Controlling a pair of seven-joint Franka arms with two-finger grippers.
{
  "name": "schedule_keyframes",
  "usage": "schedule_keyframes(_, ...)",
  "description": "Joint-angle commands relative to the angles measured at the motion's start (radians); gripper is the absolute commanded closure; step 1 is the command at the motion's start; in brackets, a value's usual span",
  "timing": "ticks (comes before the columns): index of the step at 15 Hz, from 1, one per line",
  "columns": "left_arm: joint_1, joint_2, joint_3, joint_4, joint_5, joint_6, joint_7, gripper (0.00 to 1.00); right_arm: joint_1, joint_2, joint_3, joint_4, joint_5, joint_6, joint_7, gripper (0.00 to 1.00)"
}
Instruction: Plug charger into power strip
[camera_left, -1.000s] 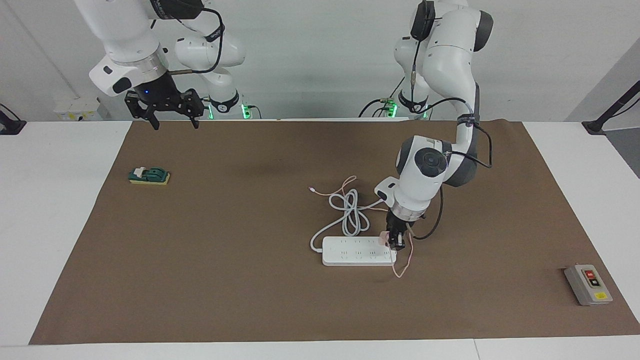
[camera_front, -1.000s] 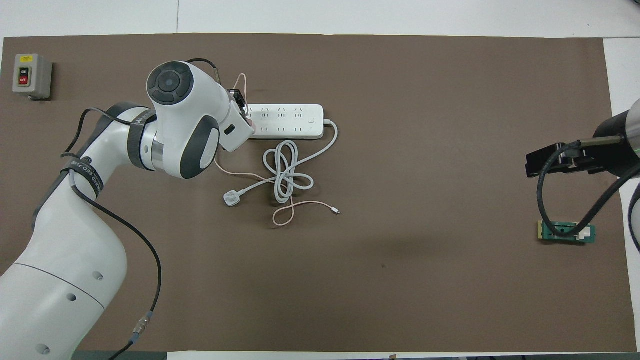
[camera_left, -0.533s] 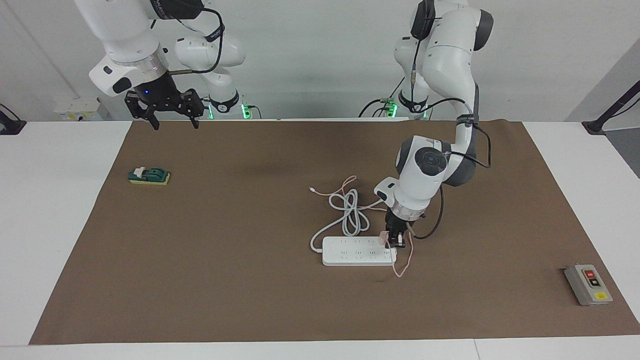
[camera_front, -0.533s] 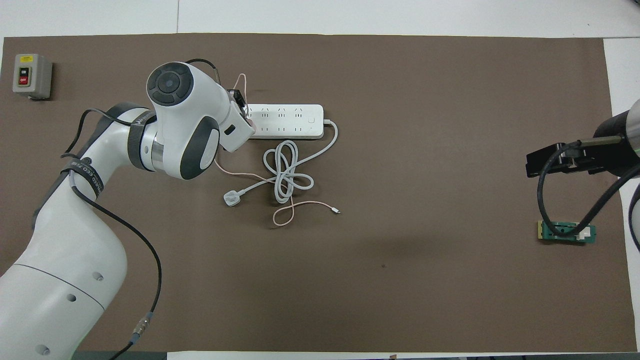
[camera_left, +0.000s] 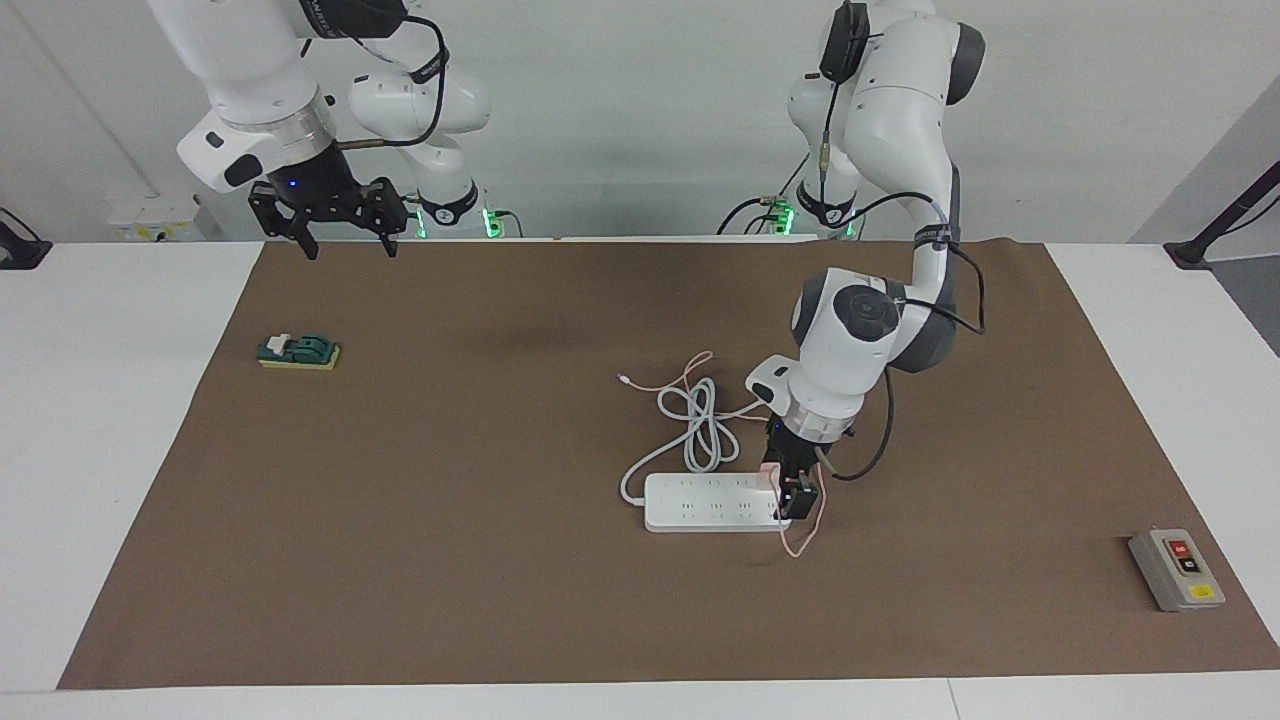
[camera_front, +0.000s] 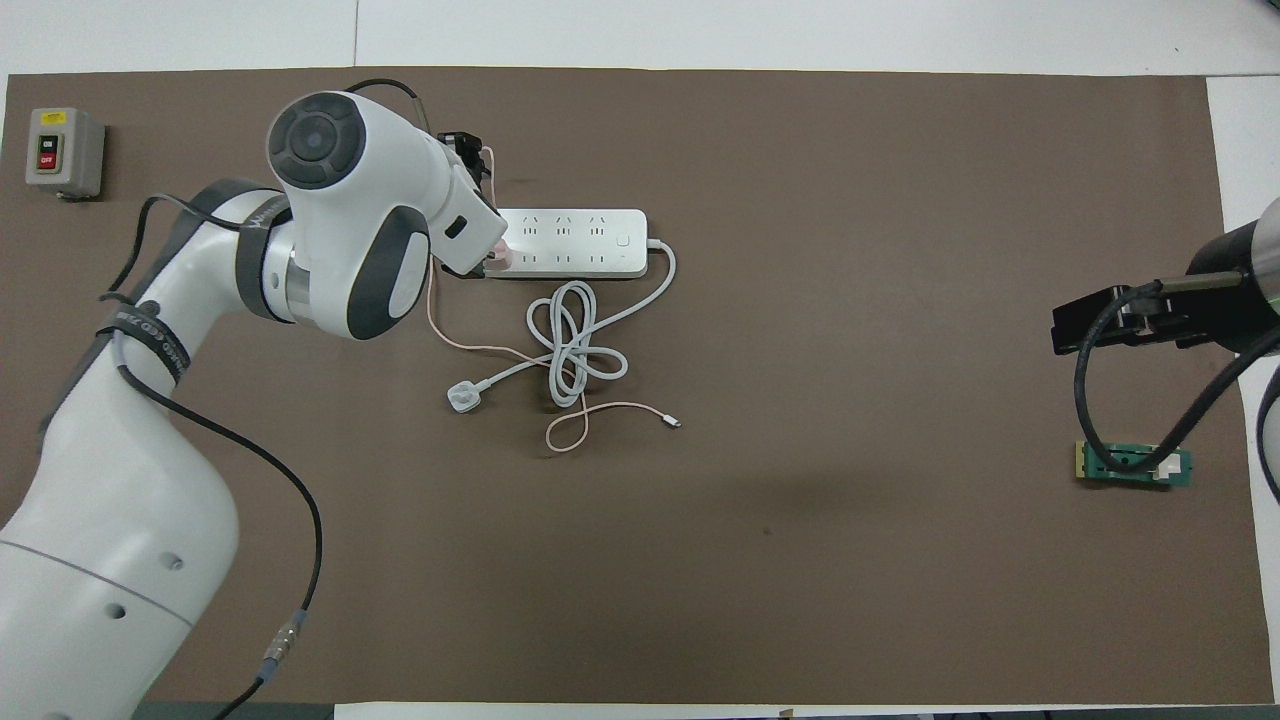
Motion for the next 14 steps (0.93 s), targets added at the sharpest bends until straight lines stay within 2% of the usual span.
schedule_keyframes(1,0.082,-0.149,-0.004,-0.019,-0.01,-0.138,-0.006,0.0,-0.017,-0.019,0.009,-0.021,0.017,0.011,0.011,0.0)
schedule_keyframes(4,0.139,-0.25,-0.001,-0.01,-0.027,-0.229,-0.056,0.0,-0.017,-0.019,0.009,-0.021,0.017,0.011,0.011,0.0)
schedule_keyframes(8,0.21,-0.375,0.0,-0.011,-0.021,-0.419,-0.278,0.0,-0.017,-0.019,0.009,-0.021,0.017,0.011,0.011,0.0)
schedule_keyframes(11,0.272,-0.401,-0.002,-0.011,-0.021,-0.603,-0.659,0.0,-0.017,-0.019,0.009,-0.021,0.017,0.011,0.011,0.0)
schedule_keyframes(14,0.286,-0.418,0.0,-0.016,-0.021,-0.642,-1.074,0.0,-0.017,-0.019,0.009,-0.021,0.017,0.011,0.011,0.0)
